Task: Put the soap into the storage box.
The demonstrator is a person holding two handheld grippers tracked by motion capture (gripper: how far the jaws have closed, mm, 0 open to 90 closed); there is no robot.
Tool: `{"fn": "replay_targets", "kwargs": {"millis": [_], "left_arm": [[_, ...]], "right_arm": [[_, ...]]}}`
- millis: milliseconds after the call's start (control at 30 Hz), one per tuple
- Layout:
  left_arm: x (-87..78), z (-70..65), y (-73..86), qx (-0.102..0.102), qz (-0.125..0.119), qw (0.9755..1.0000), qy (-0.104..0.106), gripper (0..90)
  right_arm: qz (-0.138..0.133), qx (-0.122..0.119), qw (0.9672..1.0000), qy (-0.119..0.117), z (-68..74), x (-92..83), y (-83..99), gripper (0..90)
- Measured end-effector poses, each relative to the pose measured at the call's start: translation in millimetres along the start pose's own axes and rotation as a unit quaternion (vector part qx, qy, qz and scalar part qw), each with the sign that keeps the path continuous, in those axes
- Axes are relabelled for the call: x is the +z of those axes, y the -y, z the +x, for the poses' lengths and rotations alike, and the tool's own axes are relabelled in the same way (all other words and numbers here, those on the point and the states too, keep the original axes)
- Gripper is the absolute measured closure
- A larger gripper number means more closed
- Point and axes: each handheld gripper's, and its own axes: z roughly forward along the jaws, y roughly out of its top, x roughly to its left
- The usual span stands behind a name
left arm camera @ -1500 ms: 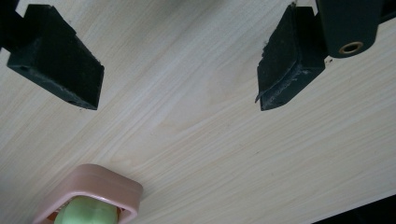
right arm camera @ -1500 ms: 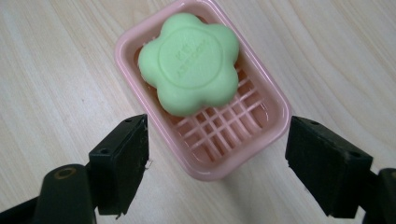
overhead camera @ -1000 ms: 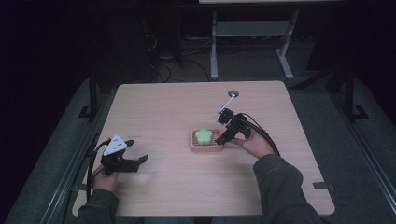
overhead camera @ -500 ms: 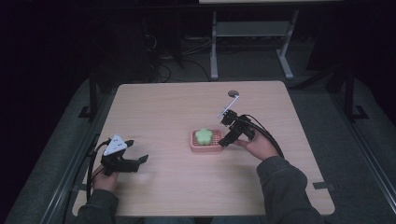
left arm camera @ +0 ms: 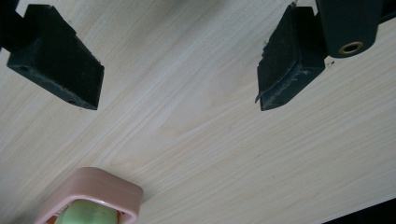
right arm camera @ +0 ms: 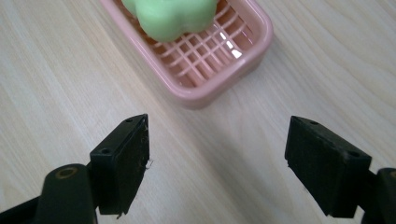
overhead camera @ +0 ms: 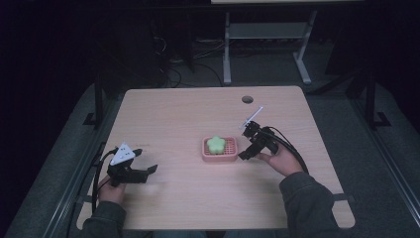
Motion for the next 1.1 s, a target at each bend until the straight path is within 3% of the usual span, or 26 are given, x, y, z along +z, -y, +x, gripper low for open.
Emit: {"fn": "replay_targets", "kwargs": {"millis": [267,633,1100], "left_arm": [[-0.1,-0.2,0.0,0.001,0.001,1.0000,0.001,14.4],[0.8,-0.3,0.3,0.002,0.003,1.0000,0.002,14.4],[0.8,-0.5,0.6,0.003,0.004,1.0000,0.000,14.4]], "right_arm": [[-0.019,0.010,0.9998,-0.003,-1.2,-9.4,14.6,21.4],[-0.010,0.022,0.9997,-0.002,-4.8,-10.0,32.8,21.1],[-0.020,0.037,0.9991,0.001,-4.4,-14.3,58.9,21.3]]}}
